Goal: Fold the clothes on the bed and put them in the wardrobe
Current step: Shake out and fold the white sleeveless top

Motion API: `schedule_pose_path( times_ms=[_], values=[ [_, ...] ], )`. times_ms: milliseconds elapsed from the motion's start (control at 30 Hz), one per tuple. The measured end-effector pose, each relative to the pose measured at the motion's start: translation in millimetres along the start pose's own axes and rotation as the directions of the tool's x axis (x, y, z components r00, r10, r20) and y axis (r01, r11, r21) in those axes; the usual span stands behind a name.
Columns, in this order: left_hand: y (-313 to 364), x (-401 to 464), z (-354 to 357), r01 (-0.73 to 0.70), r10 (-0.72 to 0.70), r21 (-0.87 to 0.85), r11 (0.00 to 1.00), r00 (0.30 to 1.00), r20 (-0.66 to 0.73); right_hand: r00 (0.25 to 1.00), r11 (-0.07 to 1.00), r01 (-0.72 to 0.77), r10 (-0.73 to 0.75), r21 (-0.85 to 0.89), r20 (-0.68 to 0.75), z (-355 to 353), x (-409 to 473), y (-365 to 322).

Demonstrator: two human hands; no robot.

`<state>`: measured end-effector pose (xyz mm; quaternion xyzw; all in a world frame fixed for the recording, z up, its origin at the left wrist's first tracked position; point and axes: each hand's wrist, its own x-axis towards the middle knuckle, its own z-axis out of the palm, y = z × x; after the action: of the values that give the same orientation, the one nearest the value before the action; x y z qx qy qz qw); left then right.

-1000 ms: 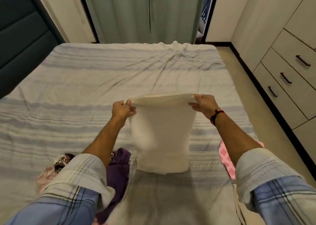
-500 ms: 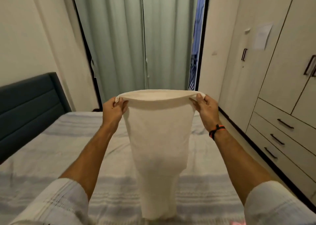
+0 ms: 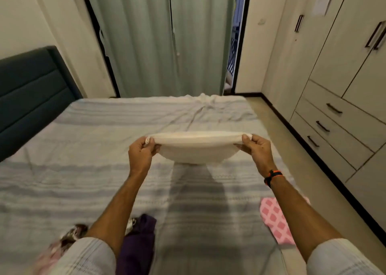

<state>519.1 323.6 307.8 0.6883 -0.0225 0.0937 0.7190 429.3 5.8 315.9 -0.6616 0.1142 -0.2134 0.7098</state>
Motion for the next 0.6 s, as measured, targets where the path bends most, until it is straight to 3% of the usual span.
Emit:
schedule_pose_path(
  times_ms=[200,300,433,600],
  values=[
    [-92,-90,-45,0.243,-0.265,0.309,0.920,0.964,0.033,0.941,0.935,-0.337,0.338,-0.113,-0.008,-24,-92,89],
    [-125,-131,-70,0.315,-0.377,0.438,0.842,0.924,0.060,0.901,0.881,-0.427,0.435,-0.204,-0.011,-29,-135,117],
    [-149,-166,-101,0.236,-0.400,0.629,0.740,0.907,0.130,0.868,0.826,-0.479,0.495,-0.297,-0.021,-32,-177,137],
    [-157,-201,-125,0.155,-0.428,0.747,0.646,0.885,0.186,0.839,0.762,-0.512,0.542,-0.395,-0.042,-42,-217,156]
  ],
)
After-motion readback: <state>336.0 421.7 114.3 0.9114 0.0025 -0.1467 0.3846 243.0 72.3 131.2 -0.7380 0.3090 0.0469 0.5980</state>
